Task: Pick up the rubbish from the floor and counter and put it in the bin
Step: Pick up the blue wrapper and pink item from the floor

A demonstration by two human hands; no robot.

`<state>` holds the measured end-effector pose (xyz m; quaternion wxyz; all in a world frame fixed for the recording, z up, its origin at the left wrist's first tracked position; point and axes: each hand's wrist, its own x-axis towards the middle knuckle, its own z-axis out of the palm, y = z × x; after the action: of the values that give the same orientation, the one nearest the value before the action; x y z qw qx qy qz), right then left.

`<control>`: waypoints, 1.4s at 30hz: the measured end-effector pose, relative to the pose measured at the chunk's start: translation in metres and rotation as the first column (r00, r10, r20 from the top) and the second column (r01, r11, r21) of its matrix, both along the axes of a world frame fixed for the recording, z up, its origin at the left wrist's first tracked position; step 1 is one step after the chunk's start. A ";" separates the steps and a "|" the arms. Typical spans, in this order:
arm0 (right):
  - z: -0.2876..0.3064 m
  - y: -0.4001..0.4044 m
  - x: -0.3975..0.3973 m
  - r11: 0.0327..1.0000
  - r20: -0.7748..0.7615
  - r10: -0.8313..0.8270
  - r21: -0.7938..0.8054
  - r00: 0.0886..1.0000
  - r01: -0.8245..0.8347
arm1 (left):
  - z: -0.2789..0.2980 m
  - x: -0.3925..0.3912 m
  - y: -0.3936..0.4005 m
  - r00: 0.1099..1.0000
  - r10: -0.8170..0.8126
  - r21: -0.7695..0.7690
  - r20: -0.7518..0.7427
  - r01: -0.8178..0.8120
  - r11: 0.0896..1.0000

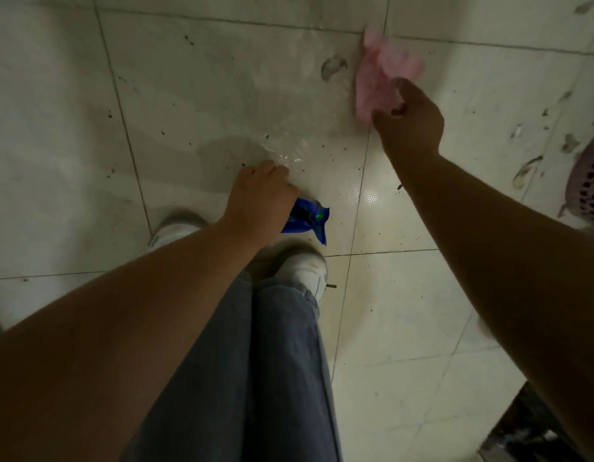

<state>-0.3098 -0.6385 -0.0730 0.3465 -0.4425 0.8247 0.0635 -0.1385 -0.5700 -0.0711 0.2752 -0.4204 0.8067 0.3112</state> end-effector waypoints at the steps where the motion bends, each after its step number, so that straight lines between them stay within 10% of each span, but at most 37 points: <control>1: -0.003 -0.001 -0.002 0.999 0.007 0.032 0.002 0.999 -0.032 | 0.001 0.003 -0.002 1.000 0.005 0.009 -0.004 -0.005 1.000; 13: 0.003 -0.018 0.003 0.997 -0.015 -0.045 -0.057 0.999 0.044 | 0.026 0.047 -0.041 0.930 0.266 -0.030 -0.253 -0.283 0.959; 26: 0.003 -0.009 0.008 0.965 -0.012 -0.238 -0.115 0.971 0.235 | 0.028 0.042 -0.061 0.933 0.345 -0.038 -0.102 -0.351 0.936; 42: 0.356 0.175 -0.130 0.724 -0.138 -0.689 -0.084 0.711 0.685 | 0.360 -0.150 -0.018 0.941 -0.091 -0.061 -0.325 0.075 0.995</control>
<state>-0.4403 -0.4634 0.2830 0.2723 -0.1025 0.9556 -0.0457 -0.2889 -0.5878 0.2884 0.1402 -0.3351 0.8654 0.3452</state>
